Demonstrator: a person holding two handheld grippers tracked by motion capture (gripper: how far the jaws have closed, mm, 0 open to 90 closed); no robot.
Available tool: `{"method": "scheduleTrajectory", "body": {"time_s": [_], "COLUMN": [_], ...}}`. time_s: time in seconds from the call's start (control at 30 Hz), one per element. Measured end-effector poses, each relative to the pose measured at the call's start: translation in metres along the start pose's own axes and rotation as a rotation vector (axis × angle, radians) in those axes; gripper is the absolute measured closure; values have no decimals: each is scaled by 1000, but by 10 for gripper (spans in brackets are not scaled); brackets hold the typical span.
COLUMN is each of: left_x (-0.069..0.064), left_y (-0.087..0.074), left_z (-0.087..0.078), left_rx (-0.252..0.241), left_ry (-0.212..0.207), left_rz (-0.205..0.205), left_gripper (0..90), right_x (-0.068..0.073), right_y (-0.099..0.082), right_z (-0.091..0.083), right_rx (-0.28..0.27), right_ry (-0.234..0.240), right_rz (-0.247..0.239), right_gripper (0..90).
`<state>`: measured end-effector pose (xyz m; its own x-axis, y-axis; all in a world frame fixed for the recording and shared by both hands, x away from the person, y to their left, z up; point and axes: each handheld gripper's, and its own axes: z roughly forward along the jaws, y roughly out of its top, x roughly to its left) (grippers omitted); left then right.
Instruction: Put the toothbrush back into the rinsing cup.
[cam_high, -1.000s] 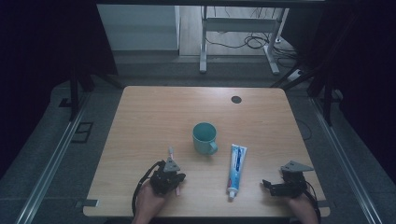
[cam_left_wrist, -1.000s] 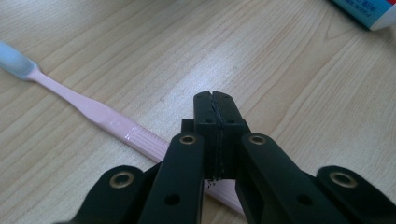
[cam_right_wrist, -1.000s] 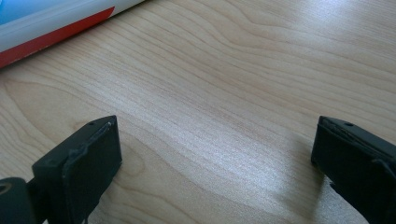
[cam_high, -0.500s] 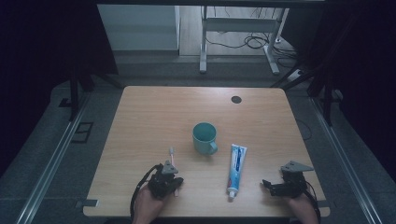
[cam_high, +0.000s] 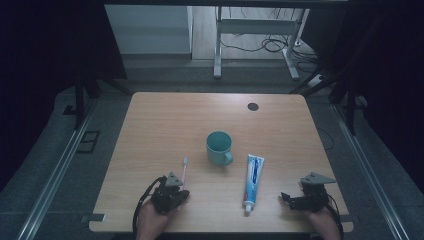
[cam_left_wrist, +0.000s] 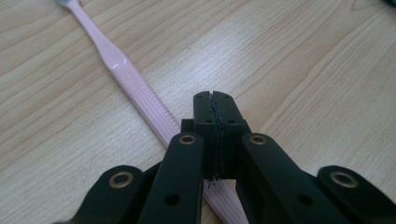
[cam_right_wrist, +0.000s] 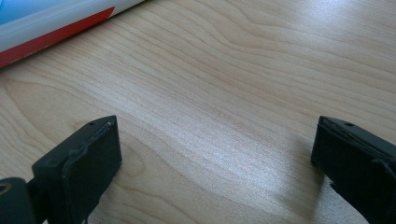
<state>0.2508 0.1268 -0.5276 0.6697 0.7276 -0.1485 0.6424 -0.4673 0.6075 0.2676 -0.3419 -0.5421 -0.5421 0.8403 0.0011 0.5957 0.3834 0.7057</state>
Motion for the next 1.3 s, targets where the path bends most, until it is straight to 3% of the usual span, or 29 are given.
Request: {"method": "scheduleTrajectory", "body": {"time_s": [0.87, 1.1, 1.23, 1.3], "left_x": [17, 16, 18, 21], "left_y": [-9, -2, 3, 10], "left_z": [-11, -12, -15, -18], "left_rx": [-1, -9, -11, 10], "left_ry": [40, 46, 61, 83], "left_rz": [-31, -30, -30, -19], "left_gripper": [872, 760, 675, 624], "right_x": [0, 0, 0, 0], "right_y": [0, 0, 0, 0], "right_z": [0, 0, 0, 0], "right_rx": [0, -1, 0, 0], "right_ry": [0, 0, -1, 0], "right_rz": [0, 1, 0, 0], "right_gripper": [14, 14, 14, 14]}}
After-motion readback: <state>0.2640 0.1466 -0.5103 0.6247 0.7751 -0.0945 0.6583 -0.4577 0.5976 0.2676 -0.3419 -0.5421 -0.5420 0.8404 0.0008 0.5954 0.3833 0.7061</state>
